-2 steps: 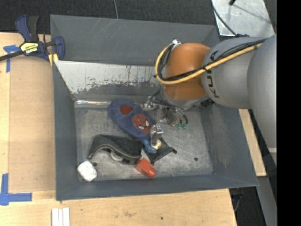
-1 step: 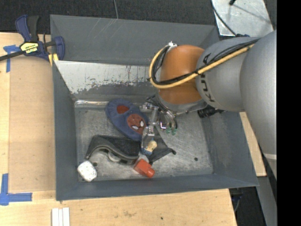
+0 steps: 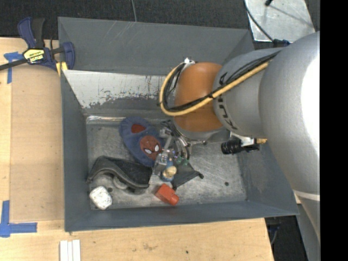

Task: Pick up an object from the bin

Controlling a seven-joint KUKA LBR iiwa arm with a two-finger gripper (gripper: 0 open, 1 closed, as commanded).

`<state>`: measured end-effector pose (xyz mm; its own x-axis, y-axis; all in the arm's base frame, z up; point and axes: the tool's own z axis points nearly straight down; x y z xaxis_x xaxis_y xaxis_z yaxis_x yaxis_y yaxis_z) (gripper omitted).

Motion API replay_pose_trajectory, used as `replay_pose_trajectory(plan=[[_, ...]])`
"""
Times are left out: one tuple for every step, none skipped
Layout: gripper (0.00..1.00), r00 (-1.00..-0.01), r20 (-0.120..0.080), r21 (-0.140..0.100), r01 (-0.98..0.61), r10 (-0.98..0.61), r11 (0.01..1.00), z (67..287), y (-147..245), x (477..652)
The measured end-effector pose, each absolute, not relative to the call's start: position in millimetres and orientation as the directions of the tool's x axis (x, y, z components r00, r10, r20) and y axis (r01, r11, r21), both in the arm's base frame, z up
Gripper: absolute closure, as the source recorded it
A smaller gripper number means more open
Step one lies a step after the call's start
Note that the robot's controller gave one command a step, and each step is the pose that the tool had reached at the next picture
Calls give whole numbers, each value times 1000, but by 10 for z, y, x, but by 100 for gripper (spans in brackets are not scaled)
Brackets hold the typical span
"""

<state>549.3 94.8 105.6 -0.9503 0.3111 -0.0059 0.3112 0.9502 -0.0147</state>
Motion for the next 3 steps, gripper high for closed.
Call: replay_pose_trajectory(plan=[[0,-949,-2,-5,316,316,949,744,899,5574],[0,-949,-2,-2,315,315,949,764,882,5583],[100,-949,-7,1,314,314,949,784,887,5602]])
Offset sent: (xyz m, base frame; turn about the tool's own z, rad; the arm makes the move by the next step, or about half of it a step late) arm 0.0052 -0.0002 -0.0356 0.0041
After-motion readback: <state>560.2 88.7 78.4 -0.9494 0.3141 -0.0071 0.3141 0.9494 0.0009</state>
